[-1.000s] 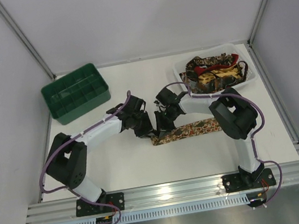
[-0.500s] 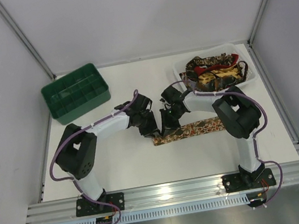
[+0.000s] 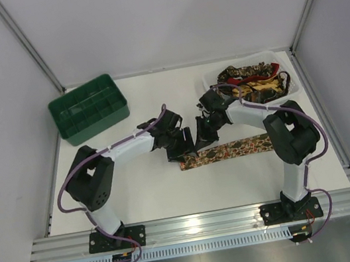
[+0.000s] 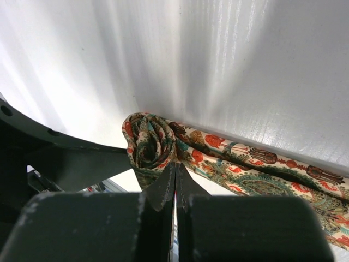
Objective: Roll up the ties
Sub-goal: Roll the tie
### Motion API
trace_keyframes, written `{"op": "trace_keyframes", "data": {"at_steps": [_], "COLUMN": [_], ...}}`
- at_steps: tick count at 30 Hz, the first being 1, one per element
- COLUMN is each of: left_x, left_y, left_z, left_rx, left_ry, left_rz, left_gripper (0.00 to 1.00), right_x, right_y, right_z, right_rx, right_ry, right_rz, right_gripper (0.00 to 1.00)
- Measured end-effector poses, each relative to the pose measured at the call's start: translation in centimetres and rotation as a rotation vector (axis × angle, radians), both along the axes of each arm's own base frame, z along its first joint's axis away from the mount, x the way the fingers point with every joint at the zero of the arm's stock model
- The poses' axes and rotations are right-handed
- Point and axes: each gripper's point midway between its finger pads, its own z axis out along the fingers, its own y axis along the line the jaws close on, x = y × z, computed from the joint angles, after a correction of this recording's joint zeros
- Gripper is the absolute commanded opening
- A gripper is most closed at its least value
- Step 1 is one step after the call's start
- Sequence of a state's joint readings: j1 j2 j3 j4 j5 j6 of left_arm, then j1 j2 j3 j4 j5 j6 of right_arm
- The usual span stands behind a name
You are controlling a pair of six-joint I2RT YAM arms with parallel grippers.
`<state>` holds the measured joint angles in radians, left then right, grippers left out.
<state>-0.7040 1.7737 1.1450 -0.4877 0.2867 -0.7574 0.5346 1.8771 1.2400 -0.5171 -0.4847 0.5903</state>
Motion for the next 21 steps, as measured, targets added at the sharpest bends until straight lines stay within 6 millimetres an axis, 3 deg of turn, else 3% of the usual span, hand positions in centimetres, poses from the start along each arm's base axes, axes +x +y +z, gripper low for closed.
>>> {"op": "trace_keyframes", "data": {"at_steps": [7, 13, 18, 21], "left_x": [-0.5, -0.2, 0.2, 0.4], "left_y": [0.2, 0.3, 2.9, 5.0], "left_z": [1.9, 5.2, 7.1, 7.2], "left_rx": [-0.053, -0.133, -0.175, -0.177], "left_ry": [-0.054, -0.138, -0.19, -0.202], "left_rz": [-0.007, -0.014, 0.038, 0.09], "left_gripper": [0.82, 0.83, 0.8, 0.8], "right_x": [0.0, -1.0, -2.6, -3.1], "right_y": [0.1, 0.9, 2.3, 2.8], "right_z": [0.7, 1.2, 1.3, 1.6], "right_rx": [0.009, 0.021, 0.027, 0.014], "right_ry": [-0.012, -0.01, -0.001, -0.009], "right_rz": [0.001, 0.031, 0.08, 0.096], "right_gripper": [0.0, 0.0, 0.0, 0.0]}}
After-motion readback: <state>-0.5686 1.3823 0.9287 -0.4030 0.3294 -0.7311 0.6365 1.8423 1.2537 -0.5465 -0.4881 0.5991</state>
